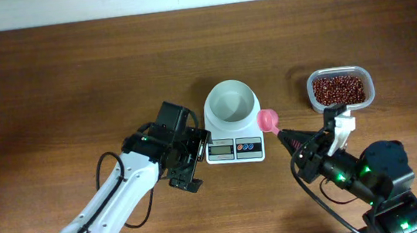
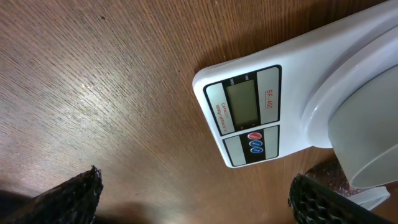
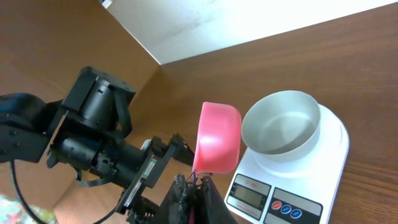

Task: Scoop and weigh 50g on scale
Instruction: 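Carry the scoop with the right gripper toward the bean tub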

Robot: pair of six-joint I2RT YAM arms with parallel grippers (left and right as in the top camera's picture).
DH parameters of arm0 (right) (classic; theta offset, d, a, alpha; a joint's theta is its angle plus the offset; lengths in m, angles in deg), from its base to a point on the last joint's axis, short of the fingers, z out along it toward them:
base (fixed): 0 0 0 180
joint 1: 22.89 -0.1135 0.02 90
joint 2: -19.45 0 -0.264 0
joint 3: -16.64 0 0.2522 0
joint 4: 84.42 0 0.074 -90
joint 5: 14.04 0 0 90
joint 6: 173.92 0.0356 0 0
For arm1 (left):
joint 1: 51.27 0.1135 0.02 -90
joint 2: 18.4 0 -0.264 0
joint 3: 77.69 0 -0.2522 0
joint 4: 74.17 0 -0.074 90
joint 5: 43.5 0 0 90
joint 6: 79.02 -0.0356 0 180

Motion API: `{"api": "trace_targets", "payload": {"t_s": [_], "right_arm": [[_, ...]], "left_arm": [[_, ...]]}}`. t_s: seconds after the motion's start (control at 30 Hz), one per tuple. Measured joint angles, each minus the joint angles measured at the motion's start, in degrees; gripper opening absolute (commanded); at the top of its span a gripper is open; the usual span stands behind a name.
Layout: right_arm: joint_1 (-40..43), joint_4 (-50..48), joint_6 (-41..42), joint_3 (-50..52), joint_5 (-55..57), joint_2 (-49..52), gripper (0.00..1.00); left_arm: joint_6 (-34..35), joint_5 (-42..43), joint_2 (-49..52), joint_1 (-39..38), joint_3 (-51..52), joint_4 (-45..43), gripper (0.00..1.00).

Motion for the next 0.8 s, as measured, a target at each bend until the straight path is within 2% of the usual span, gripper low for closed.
{"api": "trace_targets", "payload": {"t_s": [0.27, 0.53, 0.8], "right_arm": [[1.01, 1.36, -0.83, -0.59, -0.2, 0.0, 0.04], [6.08, 23.28, -10.43, -12.85, 12.04, -0.07, 0.04], [6.08, 27.56, -12.94, -15.65, 18.47, -0.22, 0.04]], "left_arm": [[0.0, 0.0, 0.0, 0.0, 0.0, 0.0, 0.99], [0.0, 0.02, 0.0, 0.0, 0.0, 0.0, 0.99], [0.0, 0.0, 0.0, 0.0, 0.0, 0.0, 0.99]]}}
